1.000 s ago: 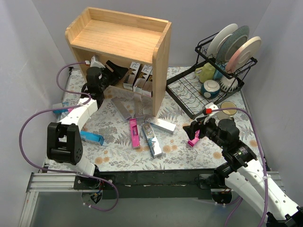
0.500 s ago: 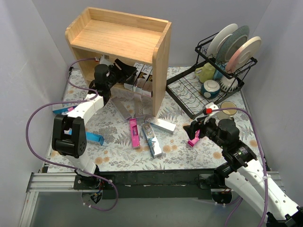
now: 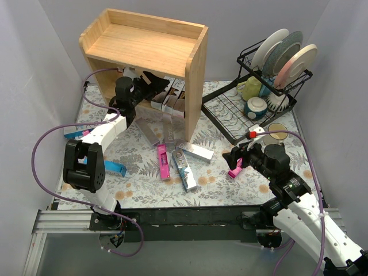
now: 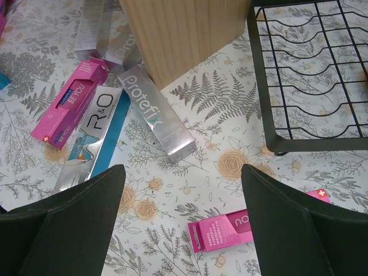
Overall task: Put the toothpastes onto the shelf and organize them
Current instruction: Adjust the toothpaste on the shelf.
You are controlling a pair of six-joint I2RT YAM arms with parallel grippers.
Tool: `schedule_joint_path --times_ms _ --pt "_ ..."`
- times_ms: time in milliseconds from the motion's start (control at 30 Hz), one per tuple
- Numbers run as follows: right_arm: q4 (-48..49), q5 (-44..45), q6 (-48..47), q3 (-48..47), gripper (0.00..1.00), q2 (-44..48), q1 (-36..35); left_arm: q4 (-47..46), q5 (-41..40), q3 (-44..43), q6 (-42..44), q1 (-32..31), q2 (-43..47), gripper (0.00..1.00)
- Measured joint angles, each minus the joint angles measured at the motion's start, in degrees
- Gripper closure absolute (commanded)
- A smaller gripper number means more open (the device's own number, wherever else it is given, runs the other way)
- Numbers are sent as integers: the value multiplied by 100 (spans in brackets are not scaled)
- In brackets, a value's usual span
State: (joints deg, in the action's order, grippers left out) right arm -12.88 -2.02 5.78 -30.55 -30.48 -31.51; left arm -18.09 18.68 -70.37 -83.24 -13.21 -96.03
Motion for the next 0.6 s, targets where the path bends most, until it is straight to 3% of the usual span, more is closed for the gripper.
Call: schedule_joint_path --times_ms 200,600 --pt "-33 13 0 0 10 2 0 55 -258 -24 37 -72 98 2" --pt "-55 20 0 0 10 15 0 859 -1331 876 455 -79 1384 2"
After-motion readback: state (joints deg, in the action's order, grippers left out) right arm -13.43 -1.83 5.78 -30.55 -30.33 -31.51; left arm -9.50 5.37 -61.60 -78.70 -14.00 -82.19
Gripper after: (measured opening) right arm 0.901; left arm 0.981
